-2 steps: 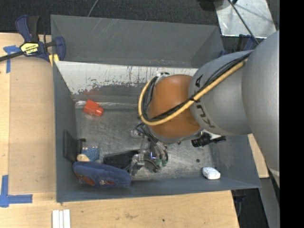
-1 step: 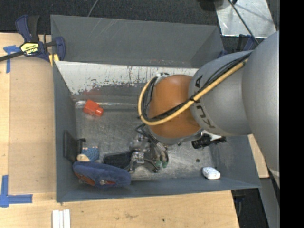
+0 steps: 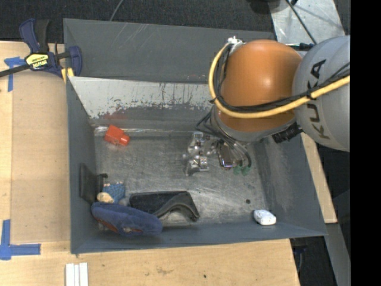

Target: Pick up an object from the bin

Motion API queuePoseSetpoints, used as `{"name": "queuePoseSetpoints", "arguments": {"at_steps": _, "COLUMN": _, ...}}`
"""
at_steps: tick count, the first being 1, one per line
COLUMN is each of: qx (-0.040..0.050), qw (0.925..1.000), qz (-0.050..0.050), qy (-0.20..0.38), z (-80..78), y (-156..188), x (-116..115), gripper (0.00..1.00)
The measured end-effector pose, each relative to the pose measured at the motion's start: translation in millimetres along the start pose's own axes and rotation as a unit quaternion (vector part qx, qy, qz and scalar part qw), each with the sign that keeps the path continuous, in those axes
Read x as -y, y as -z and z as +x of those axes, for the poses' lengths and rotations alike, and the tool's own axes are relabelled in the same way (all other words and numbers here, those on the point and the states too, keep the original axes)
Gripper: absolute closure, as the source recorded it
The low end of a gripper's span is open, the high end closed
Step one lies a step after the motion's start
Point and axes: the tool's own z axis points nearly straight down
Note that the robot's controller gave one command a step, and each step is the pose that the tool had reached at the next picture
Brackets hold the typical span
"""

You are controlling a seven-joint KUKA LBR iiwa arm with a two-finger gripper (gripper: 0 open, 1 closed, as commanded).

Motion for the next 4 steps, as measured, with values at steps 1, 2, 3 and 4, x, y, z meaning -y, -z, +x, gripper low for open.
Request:
{"name": "queuePoseSetpoints", "arguments": {"at_steps": 1, "qx": -0.0076, "qw": 0.9999, "qz": 0.001, "qy": -0.015, "z": -4.6, "y": -81.4, "x": -0.2, "gripper": 1.0}}
{"name": "queuePoseSetpoints", "arguments": {"at_steps": 2, "qx": -0.004, "qw": 0.9999, "qz": 0.0, "qy": -0.016, "z": -5.8, "y": -76.9, "x": -0.3, "gripper": 0.0}}
{"name": "queuePoseSetpoints", "arguments": {"at_steps": 3, "qx": -0.0068, "qw": 0.9988, "qz": 0.001, "qy": -0.048, "z": 24.8, "y": -171.0, "x": 22.0, "gripper": 0.0}}
{"name": "queuePoseSetpoints", "arguments": {"at_steps": 4, "qx": -0.0022, "qw": 0.9988, "qz": 0.0, "qy": -0.049, "z": 21.6, "y": -166.7, "x": 20.9, "gripper": 1.0}}
